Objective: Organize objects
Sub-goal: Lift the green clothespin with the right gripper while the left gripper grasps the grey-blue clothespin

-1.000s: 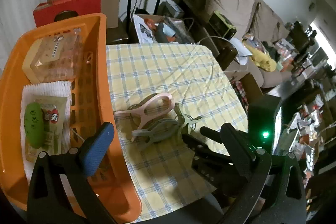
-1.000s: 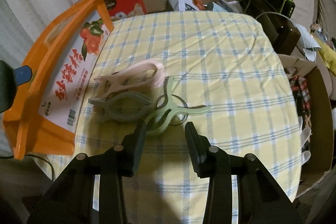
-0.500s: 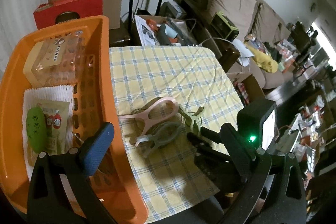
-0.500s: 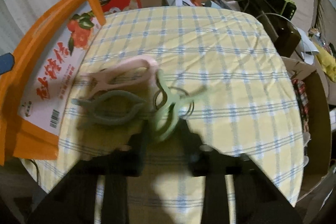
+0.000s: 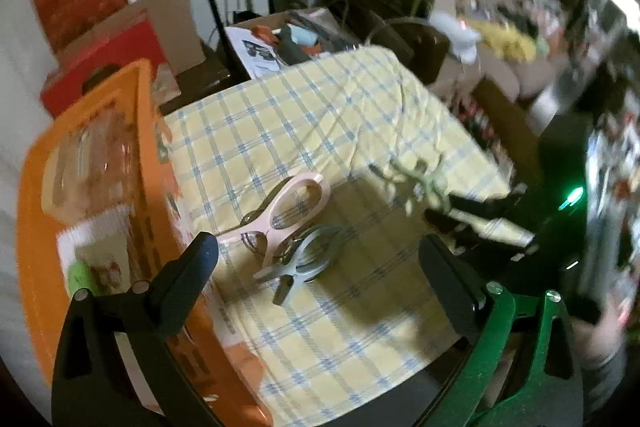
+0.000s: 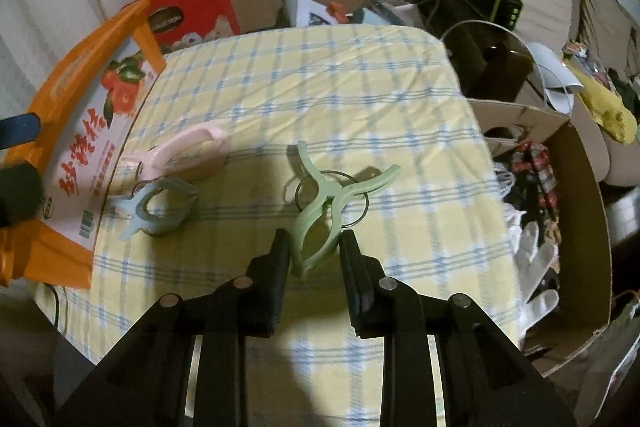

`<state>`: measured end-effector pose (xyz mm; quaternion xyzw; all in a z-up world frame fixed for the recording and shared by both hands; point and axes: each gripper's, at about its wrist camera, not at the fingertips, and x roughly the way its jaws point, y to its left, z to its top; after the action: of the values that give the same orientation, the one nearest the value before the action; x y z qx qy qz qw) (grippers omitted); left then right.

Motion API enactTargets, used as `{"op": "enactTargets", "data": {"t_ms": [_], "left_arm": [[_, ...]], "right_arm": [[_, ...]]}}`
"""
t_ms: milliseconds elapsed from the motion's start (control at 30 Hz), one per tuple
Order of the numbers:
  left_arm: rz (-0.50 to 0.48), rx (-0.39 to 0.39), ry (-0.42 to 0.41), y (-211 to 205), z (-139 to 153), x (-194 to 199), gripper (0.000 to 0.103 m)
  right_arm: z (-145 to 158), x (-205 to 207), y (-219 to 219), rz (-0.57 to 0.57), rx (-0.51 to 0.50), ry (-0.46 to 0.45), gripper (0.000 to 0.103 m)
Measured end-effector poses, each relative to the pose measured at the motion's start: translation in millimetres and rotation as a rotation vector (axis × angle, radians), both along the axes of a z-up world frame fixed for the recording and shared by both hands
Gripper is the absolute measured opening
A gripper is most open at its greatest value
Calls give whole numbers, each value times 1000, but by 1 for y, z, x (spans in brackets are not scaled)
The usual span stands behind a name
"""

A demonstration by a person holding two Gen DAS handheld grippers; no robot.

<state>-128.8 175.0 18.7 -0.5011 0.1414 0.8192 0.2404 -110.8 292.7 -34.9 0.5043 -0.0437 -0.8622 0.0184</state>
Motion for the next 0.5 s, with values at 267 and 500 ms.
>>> {"op": "enactTargets", "data": {"t_ms": [267, 500], "left_arm": [[-116, -215, 24, 36, -35, 7, 96], [-133, -365, 23, 46, -70, 4, 96]], "right_arm": [[10, 11, 14, -17, -31, 25, 25], [17, 18, 20, -23, -58, 45, 24]]}}
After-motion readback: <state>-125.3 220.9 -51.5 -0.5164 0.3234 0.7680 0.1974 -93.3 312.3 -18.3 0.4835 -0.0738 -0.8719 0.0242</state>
